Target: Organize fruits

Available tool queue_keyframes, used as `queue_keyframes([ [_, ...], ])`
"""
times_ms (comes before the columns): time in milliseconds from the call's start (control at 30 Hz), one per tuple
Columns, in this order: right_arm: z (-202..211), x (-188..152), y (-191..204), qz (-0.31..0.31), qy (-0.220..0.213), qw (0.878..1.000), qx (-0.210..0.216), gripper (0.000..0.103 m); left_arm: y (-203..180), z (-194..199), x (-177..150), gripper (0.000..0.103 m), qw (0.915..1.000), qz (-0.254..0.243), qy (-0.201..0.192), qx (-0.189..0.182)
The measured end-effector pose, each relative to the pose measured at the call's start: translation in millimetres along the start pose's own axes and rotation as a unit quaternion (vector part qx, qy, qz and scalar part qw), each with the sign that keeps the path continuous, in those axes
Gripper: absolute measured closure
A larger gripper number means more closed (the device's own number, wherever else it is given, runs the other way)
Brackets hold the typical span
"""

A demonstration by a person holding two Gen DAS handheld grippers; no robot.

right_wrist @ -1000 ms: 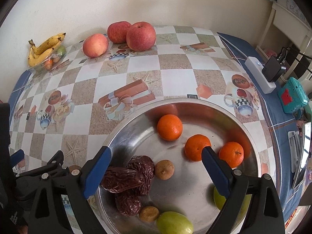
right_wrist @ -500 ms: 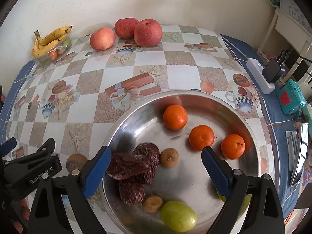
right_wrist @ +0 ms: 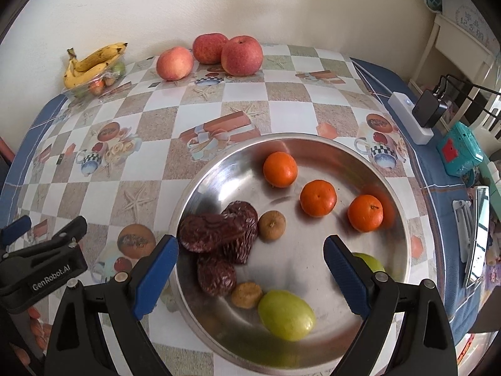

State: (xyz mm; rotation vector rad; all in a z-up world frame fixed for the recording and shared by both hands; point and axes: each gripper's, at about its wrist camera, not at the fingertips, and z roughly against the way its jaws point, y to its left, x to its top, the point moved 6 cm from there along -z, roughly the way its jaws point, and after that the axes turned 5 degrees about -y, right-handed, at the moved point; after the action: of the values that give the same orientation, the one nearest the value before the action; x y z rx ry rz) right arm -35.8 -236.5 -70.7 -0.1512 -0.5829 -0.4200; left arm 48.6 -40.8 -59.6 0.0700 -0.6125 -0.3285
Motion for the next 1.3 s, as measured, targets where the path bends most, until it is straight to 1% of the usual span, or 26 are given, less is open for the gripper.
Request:
queue_keyframes([
  [167,14,-4,5,0.016,-0.013,1.000,-0.003,0.009,9,16,-2,0.000,0.9999,0.007,-0.011,0.007],
  [233,20,-5,7,0.017,-0.020,1.000,-0.001,0.009,12,20,-3,0.000,0.9998,0.015,-0.014,0.000],
  [367,27,-9,8,0.021,-0.024,1.000,-0.002,0.009,16,24,-7,0.000,0.9995,0.028,-0.005,-0.014],
  [500,34,-12,8,0.022,-0.027,0.999,-0.005,0.009,18,27,-12,0.000,0.9996,0.026,-0.001,-0.011],
  [700,45,-11,7,0.019,-0.046,0.999,-0.005,0.009,17,26,-17,0.000,0.9997,0.023,0.006,-0.010],
  [933,45,-12,7,0.017,-0.042,0.999,-0.004,0.009,20,22,-19,0.000,0.9992,0.033,0.020,-0.011],
  [1300,39,-14,6,0.010,-0.030,1.000,-0.002,0.009,21,16,-21,0.000,0.9988,0.034,0.034,-0.009],
])
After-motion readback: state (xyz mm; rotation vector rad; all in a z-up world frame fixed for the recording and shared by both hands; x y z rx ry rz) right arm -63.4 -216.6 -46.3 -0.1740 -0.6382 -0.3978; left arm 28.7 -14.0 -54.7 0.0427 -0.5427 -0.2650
